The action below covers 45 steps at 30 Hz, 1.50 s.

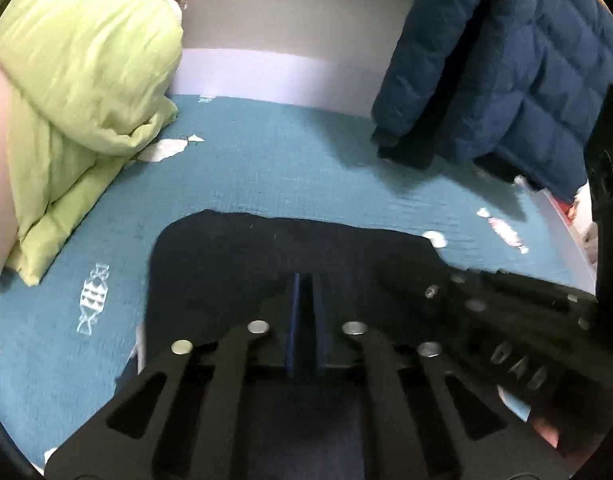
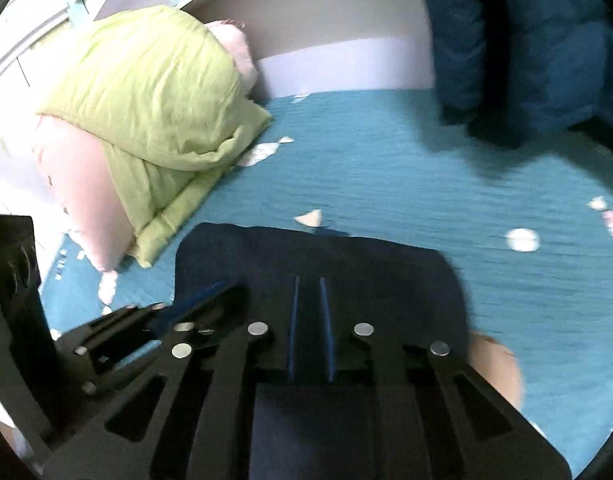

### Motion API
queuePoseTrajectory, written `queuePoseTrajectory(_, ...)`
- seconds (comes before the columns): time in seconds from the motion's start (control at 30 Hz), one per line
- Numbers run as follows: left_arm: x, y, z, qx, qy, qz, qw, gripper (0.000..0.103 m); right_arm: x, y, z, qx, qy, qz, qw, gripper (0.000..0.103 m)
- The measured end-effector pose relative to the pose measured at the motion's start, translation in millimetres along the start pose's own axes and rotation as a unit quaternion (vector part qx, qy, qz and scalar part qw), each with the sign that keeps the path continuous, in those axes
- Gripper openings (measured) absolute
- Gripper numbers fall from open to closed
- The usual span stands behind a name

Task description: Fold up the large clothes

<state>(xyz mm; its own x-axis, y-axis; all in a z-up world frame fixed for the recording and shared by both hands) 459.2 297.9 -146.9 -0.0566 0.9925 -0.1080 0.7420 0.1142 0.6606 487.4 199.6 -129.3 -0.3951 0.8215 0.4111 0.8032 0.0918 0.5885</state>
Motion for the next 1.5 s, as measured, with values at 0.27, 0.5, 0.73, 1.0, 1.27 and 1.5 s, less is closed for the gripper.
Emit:
queuePoseTrajectory(0.27,69,4,12,0.004,0.021,-0.054,0.9983,0.002,-91,3,-35,-0.038,-0.105,0.051,0.992,0.003)
queuePoseTrajectory(0.5,63,-21,-66,-0.026,0.027,-0.043,0.9984,0.002,-37,-48,-97,-0.079,-0.04,0.021,0.996,0.003)
queuePoseTrajectory(0.73,4,-109,-63,0.046,0.024,0.002,0.9986,0.002,16,-128,-75,-0.008,-0.015,-0.005,1.0,0.001)
queuePoseTrajectory(1.0,71,-179,-107,0.07,0.081,-0.05,0.993,0.003,-19,-173,-142,-0.034,-0.042,0.051,0.997,0.007)
queuePoseTrajectory(1.27,14,-202,-121,0.066,0.043,-0.036,0.9963,0.003,26,-208,-123,-0.007,-0.018,0.034,0.999,0.007)
queuePoseTrajectory(1.5,2,-246,-126,0.094,0.066,-0.023,0.9931,0.003,2,-244,-146,-0.002,-0.036,0.063,0.997,0.002)
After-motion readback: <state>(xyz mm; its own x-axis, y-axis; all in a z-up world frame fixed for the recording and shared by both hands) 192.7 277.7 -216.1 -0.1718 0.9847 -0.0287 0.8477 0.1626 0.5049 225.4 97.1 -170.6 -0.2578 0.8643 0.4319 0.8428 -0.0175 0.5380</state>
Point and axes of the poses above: each gripper's, at about its wrist camera, not at the fingertips, and z roughly the way its jaws point, x to its left, y to its top, the point moved 5 cm from there along z, roughly the way its jaws point, and after that the axes turned 4 degrees about y, right-handed, at the moved point
